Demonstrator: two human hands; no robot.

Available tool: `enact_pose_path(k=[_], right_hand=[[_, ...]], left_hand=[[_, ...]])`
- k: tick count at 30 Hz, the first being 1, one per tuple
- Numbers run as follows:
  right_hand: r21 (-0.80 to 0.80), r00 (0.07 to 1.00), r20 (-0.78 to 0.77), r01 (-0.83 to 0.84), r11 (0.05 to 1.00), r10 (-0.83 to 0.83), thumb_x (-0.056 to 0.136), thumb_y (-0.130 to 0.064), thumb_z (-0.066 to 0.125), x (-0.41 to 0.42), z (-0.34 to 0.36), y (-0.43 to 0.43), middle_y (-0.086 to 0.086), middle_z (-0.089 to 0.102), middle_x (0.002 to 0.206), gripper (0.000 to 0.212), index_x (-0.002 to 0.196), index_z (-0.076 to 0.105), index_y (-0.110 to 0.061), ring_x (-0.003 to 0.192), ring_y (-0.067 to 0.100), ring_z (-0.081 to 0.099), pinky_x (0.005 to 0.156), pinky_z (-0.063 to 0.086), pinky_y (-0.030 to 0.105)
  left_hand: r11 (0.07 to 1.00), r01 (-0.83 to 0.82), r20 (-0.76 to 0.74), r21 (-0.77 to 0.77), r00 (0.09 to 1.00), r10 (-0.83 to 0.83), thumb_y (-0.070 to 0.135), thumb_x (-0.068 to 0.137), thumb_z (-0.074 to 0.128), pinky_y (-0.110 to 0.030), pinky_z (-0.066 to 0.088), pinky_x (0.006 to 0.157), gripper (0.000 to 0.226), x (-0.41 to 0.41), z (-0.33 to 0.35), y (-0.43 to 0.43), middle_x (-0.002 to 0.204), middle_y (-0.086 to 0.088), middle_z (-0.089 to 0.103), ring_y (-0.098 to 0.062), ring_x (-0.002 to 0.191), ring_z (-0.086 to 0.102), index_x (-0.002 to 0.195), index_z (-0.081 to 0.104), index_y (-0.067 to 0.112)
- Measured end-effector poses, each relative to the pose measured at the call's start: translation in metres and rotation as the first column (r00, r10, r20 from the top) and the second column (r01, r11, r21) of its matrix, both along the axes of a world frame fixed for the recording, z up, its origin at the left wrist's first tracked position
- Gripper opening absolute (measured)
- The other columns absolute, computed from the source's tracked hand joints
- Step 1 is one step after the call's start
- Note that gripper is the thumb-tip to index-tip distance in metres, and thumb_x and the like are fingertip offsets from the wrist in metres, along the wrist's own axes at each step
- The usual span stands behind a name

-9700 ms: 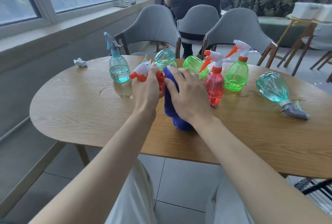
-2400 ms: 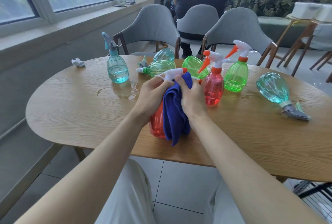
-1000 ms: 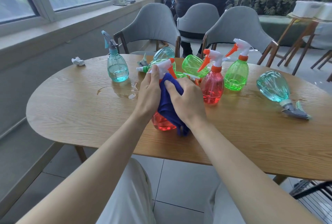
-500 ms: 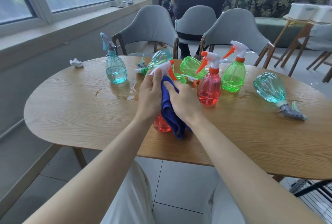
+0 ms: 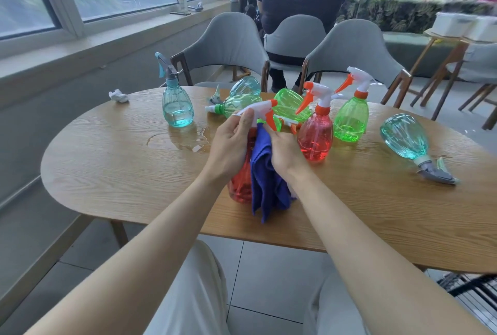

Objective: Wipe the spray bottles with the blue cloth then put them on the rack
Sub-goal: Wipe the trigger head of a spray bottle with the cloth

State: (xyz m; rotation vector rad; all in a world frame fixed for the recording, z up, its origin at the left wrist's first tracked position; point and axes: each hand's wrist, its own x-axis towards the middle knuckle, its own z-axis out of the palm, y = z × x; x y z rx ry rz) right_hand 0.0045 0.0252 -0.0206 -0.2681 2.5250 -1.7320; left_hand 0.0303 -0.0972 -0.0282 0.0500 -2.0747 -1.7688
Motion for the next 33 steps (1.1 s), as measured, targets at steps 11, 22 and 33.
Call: enact_pose_path(k=[11,22,33], right_hand=[[-0.272,0.973,-0.01,0.217,0.937,-0.229,0.114,-0.047,0.031,0.001,-0.009,0.017,-0.013,0.061,0.086,0.045,0.113,0.069,-0.022,0.082,0.002,0.06,0.086,0.046,0.029],[-0.249,0.977,-0.204,0.001,0.968,-0.054,0.107,-0.036,0.062,-0.015,-0.006,0.01,0.002,0.068,0.086,0.019,0.101,0.068,-0.018,0.072,0.008,0.061,0.069,0.048,0.023],[-0.111,0.976,-0.218,-0.028,0.993,0.003,0.107,-0.045,0.058,-0.019,-0.01,0.005,-0.006,0.064,0.079,0.028,0.099,0.064,-0.019,0.071,0.015,0.062,0.072,0.05,0.037]], left_hand=[[0.995,-0.099,0.007,0.023,0.995,0.099,0.069,0.102,0.05,-0.051,0.058,0.09,0.057,-0.004,0.006,0.002,0.105,-0.016,0.071,-0.024,0.093,0.068,0.103,0.074,0.018],[0.998,-0.036,-0.002,-0.049,0.999,0.036,0.07,0.101,0.048,-0.053,0.055,0.093,0.066,-0.005,0.007,0.007,0.103,-0.017,0.068,-0.033,0.098,0.067,0.096,0.07,0.008],[0.999,-0.034,0.079,0.035,0.996,0.031,0.057,0.109,0.046,-0.045,0.059,0.098,0.051,-0.003,0.005,0.003,0.106,-0.003,0.079,-0.018,0.104,0.075,0.114,0.077,0.017]])
